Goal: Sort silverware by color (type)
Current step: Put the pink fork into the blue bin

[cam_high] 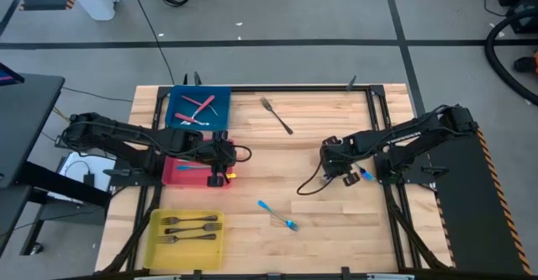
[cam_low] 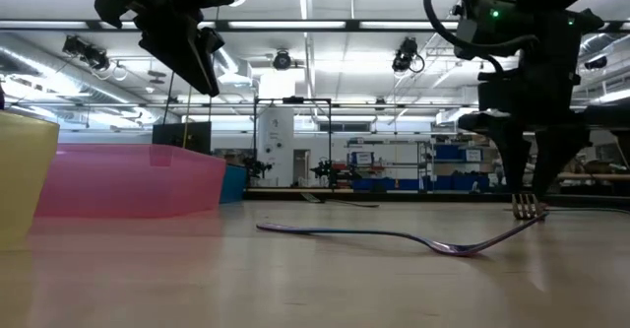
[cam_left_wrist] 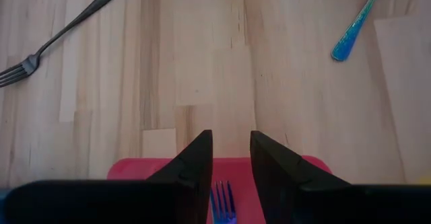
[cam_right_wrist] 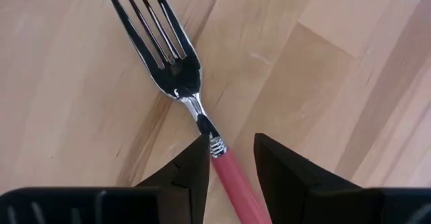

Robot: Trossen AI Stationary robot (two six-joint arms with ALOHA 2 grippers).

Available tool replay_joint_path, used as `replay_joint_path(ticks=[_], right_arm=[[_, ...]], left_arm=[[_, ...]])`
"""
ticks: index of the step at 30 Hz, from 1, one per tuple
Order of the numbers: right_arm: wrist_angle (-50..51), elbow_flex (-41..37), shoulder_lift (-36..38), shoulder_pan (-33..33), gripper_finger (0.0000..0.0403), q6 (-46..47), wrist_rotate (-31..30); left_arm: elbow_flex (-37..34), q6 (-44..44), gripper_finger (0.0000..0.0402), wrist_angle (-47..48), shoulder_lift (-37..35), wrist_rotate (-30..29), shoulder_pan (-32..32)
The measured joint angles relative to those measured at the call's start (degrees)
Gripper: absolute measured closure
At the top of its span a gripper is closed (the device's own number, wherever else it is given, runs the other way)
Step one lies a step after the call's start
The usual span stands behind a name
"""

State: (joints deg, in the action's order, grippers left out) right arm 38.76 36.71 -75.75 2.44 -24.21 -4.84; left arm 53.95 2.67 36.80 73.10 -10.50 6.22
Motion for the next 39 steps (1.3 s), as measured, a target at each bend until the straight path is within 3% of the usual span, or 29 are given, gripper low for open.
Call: replay_joint_path(ticks=[18,26,31,39], right_arm=[[-5.63,-6.01,0.13,0.61,0.0281,0.78,-2.38],[-7.55,-6.05,0.04,0.00,0.0361,9.19,-2.85],[-11.58,-6.10,-0.11,-1.12,0.0362,10.78,-3.60],[-14.80,0.23,-0.13,-2.83,0.0402,10.82,-15.78]], left_arm=[[0.00,-0.52,0.0301,-0.18,0.00,0.02,0.00],[0.00,-0.49,0.0301,-0.24,0.00,0.00,0.00],[0.00,-0.52,0.0301,-0.24,0.00,0.00,0.00],[0.00,-0.90,0.0301,-2.52,0.00,0.02,-0.73]])
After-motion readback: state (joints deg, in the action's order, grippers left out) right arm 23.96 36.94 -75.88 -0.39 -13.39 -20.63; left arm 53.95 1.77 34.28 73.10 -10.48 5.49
